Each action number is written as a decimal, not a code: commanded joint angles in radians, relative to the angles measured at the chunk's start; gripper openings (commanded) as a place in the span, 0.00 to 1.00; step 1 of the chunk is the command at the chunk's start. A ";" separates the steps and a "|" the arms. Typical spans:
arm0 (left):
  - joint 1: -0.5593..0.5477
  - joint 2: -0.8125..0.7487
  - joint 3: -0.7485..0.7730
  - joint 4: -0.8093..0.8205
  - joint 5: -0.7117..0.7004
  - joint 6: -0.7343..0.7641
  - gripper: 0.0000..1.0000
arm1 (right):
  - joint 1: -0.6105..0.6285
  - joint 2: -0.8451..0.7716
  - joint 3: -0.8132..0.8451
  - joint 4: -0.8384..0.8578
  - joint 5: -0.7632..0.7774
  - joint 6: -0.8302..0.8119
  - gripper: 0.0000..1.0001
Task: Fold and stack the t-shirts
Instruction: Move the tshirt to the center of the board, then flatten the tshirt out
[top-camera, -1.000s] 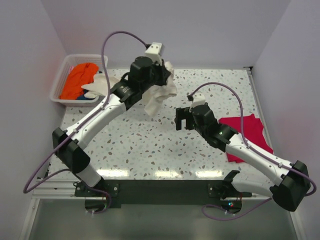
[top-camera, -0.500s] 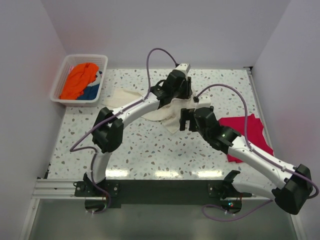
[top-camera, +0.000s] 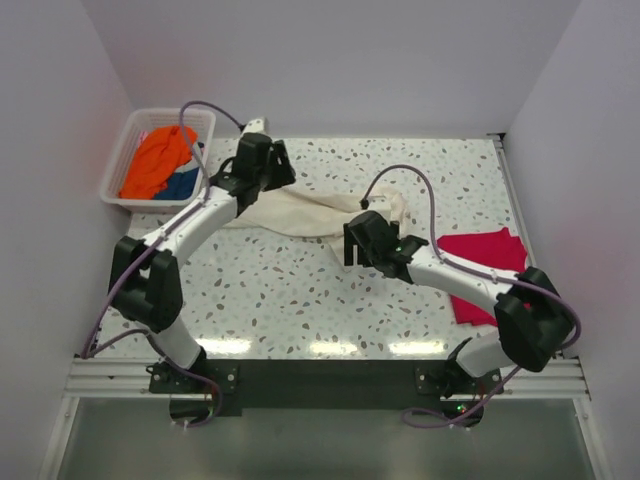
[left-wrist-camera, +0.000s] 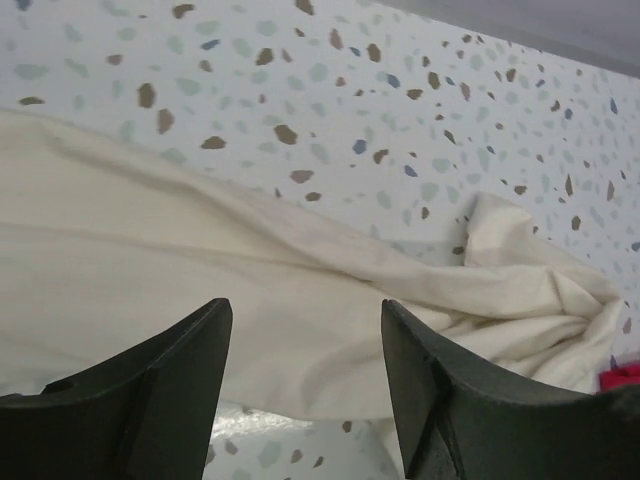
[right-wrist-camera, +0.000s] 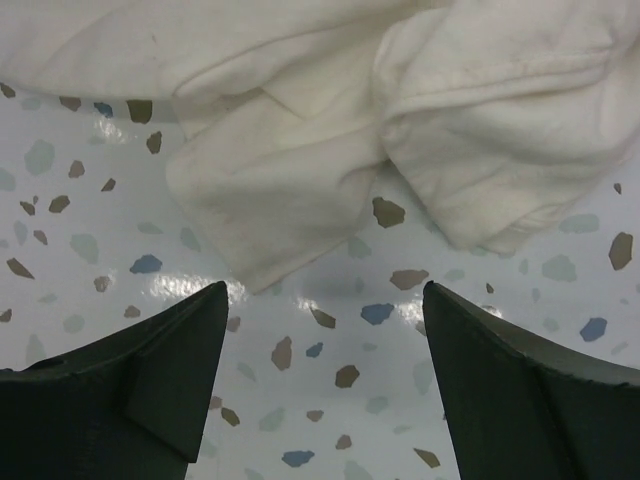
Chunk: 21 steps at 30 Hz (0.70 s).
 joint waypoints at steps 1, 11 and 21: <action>0.091 -0.122 -0.100 -0.014 -0.029 -0.039 0.65 | 0.001 0.092 0.126 0.085 0.007 0.050 0.81; 0.266 -0.217 -0.263 -0.011 0.066 -0.014 0.63 | 0.003 0.264 0.128 0.117 0.019 0.127 0.80; 0.269 -0.203 -0.270 -0.024 0.077 -0.017 0.63 | -0.002 0.321 0.134 0.094 0.056 0.131 0.18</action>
